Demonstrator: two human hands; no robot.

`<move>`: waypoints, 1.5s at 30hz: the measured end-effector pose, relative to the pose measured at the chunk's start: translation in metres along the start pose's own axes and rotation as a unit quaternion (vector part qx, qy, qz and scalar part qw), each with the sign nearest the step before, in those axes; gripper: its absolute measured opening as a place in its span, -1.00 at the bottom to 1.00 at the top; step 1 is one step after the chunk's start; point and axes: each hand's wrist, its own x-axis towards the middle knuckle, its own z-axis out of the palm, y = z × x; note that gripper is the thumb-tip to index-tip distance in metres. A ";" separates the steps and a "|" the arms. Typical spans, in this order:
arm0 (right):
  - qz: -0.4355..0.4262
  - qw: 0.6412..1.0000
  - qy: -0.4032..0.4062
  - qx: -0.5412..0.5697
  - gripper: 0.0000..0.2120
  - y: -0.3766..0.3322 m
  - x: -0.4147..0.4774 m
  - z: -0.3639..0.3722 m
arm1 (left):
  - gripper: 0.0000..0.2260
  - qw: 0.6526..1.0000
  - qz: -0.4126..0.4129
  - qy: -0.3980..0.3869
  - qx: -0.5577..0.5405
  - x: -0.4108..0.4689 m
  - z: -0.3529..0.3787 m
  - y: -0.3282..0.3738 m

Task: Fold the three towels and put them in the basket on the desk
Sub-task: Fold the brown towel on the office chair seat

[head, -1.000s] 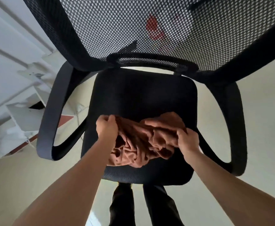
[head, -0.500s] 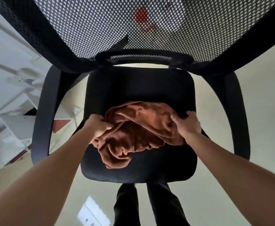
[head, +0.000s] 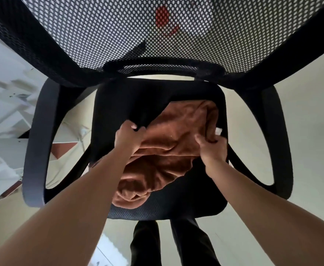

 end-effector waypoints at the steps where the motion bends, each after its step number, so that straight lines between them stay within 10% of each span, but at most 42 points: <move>1: 0.007 0.999 -0.035 0.002 -0.48 0.004 -0.003 0.007 | -0.73 0.998 -0.012 -0.050 0.027 -0.001 0.006 -0.003; 4: -0.005 0.995 -0.090 -0.046 -0.76 0.004 -0.008 0.018 | -0.84 0.987 -0.009 -0.139 0.077 -0.013 0.012 -0.021; 8: -0.120 0.988 0.001 -0.100 -0.86 0.010 -0.013 -0.006 | -0.81 0.992 -0.052 0.047 -0.107 -0.030 -0.009 -0.050; 11: -0.113 0.987 0.011 -0.113 -0.88 0.035 -0.024 -0.031 | -0.81 0.988 -0.084 0.119 -0.052 -0.049 -0.022 -0.063; 15: -0.072 0.973 -0.048 -0.213 -0.78 0.057 -0.029 -0.046 | -0.85 0.970 0.013 0.048 0.238 -0.062 -0.019 -0.067; 18: -0.113 0.980 -0.010 -0.164 -0.64 0.045 -0.020 -0.044 | -0.75 0.974 0.123 0.070 0.179 -0.048 -0.007 -0.039; 24: -0.148 0.946 -0.128 -0.258 -0.78 0.013 0.008 -0.025 | -0.84 0.989 0.009 -0.098 0.111 -0.016 0.022 0.003; 30: -0.293 0.936 -0.033 -0.194 -0.79 -0.048 0.026 -0.015 | -0.86 0.984 0.006 0.166 -0.071 -0.008 -0.016 -0.003; 38: -0.060 0.980 -0.029 -0.189 -0.41 -0.025 0.012 0.013 | -0.76 0.976 -0.124 0.115 -0.135 0.012 -0.039 -0.049; 45: -0.073 0.986 -0.017 -0.150 -0.78 0.002 0.020 -0.003 | -0.83 0.992 -0.104 0.054 -0.042 -0.006 -0.019 -0.067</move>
